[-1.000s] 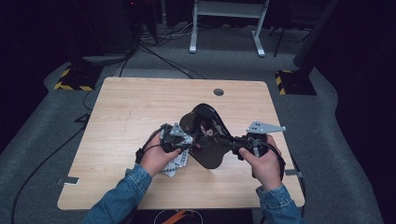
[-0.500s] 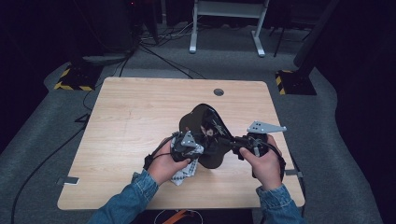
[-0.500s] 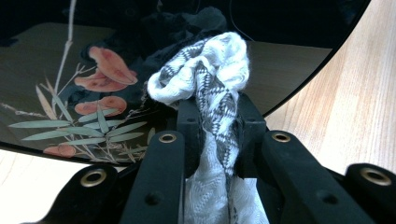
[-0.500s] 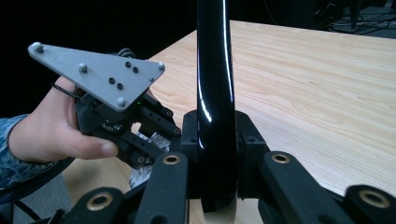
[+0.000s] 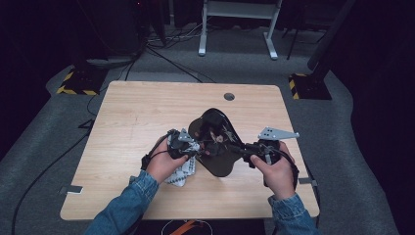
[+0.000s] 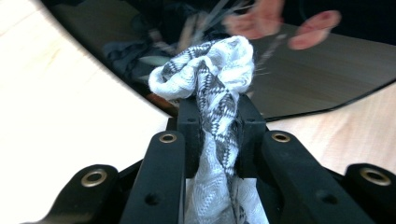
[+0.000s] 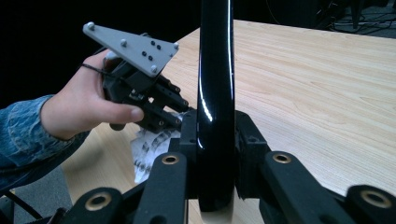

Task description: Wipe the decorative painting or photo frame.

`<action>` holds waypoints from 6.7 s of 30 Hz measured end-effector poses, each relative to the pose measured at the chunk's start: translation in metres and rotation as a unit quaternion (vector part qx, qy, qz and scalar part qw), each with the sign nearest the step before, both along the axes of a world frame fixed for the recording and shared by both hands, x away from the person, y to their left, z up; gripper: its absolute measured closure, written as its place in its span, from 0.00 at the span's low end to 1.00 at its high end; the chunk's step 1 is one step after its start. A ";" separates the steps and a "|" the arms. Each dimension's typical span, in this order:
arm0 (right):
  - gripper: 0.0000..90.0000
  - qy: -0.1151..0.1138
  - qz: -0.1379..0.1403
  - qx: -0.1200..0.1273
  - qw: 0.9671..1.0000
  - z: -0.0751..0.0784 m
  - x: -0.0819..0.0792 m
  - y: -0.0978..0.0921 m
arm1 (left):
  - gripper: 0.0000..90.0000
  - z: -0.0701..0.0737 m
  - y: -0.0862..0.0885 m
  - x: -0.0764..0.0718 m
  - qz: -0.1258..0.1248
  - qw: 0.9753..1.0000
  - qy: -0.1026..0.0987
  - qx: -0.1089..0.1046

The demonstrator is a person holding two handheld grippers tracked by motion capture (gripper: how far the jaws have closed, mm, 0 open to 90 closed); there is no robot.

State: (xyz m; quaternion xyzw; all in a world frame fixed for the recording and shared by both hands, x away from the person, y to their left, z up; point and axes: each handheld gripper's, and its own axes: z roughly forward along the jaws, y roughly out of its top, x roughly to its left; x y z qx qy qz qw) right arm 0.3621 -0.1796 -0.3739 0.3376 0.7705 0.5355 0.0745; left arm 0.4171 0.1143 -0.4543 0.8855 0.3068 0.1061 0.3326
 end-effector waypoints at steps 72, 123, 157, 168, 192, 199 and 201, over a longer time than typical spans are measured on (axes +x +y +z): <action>0.88 0.007 -0.014 0.011 1.000 0.000 0.001 -0.006 | 0.85 -0.023 -0.039 -0.028 -0.068 0.997 0.022 0.040; 0.88 0.000 -0.015 0.012 1.000 0.000 0.004 -0.006 | 0.80 0.002 0.007 -0.068 -0.136 0.990 0.024 -0.017; 0.65 -0.037 -0.063 0.004 0.997 0.012 -0.018 -0.019 | 0.27 0.043 0.032 -0.004 -0.013 0.990 -0.065 -0.122; 0.63 -0.030 -0.084 -0.033 0.995 0.011 -0.030 -0.020 | 0.20 0.021 0.030 0.019 -0.027 0.988 -0.041 -0.147; 0.83 -0.001 -0.111 -0.072 0.991 0.007 -0.032 -0.004 | 0.18 0.004 0.008 0.030 -0.067 0.985 -0.030 -0.158; 0.82 -0.004 -0.123 -0.076 0.989 0.006 -0.032 -0.004 | 0.25 0.005 0.012 0.029 -0.057 0.984 -0.023 -0.167; 0.82 -0.002 -0.126 -0.074 0.989 0.006 -0.031 -0.006 | 0.28 0.006 0.013 0.029 -0.056 0.984 -0.025 -0.168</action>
